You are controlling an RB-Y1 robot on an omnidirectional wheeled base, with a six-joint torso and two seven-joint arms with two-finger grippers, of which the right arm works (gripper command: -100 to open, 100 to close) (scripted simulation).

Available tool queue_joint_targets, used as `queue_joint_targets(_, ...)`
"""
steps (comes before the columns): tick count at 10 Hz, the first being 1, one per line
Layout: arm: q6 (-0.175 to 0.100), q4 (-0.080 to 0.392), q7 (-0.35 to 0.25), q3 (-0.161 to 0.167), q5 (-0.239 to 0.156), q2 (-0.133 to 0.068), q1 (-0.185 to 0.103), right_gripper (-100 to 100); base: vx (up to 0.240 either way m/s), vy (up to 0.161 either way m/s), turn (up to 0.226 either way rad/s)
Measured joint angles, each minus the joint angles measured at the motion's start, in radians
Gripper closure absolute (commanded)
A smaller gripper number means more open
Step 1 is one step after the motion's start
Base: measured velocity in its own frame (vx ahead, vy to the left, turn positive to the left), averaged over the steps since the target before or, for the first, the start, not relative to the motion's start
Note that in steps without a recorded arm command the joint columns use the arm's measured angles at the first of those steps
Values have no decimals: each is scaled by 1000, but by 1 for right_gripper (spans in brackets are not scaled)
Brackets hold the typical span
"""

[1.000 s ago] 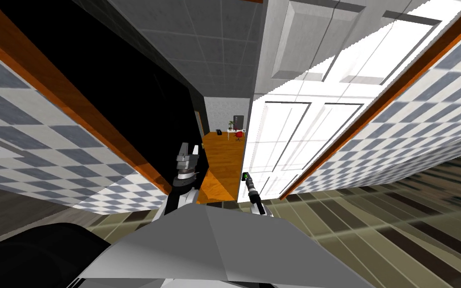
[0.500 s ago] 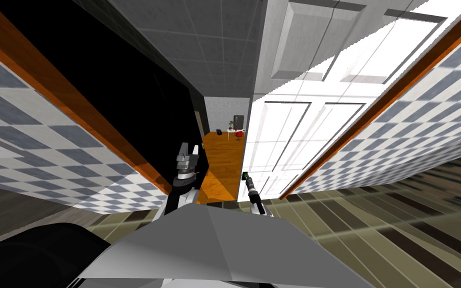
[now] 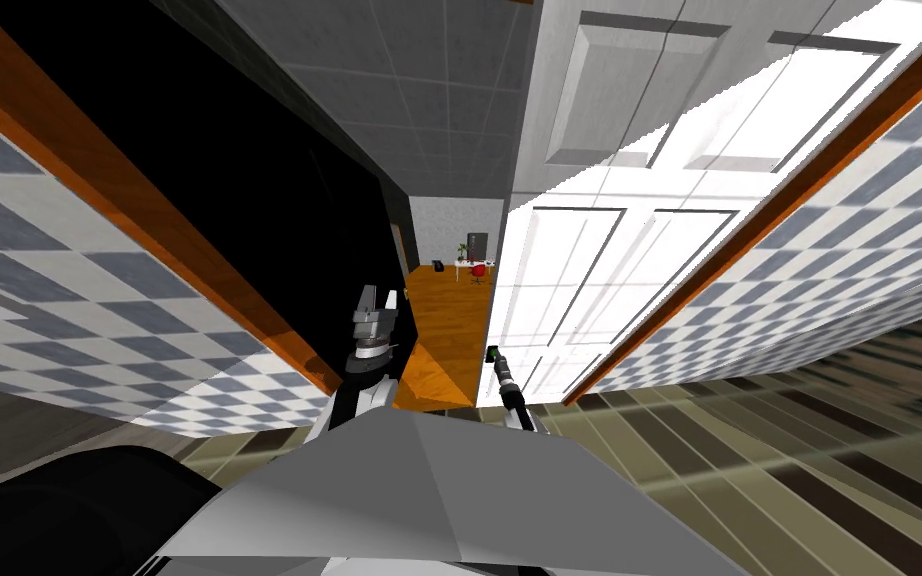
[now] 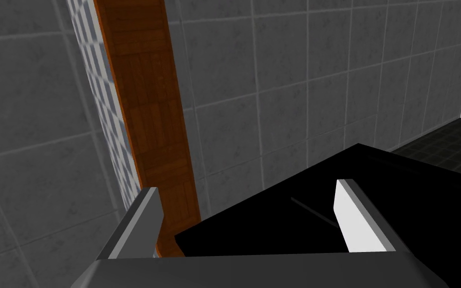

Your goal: Push the door open

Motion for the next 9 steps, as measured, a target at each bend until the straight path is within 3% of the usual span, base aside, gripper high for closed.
queue_joint_targets(1, -4, 7, 5, -10, -2, -1, -6, 100, 170, 91, -43)
queue_joint_targets(2, -20, 41, 6, -24, -7, -9, -29, 100, 140, 59, -15)
queue_joint_targets(4, -7, 12, 7, -37, -9, -18, -19, 100, 180, 76, -82)
queue_joint_targets(5, -7, 10, 6, -51, -13, -30, -18, -100, -50, 52, -57)
queue_joint_targets(9, -10, 2, -1, -48, -16, -32, -12, -100, -212, 30, -26)
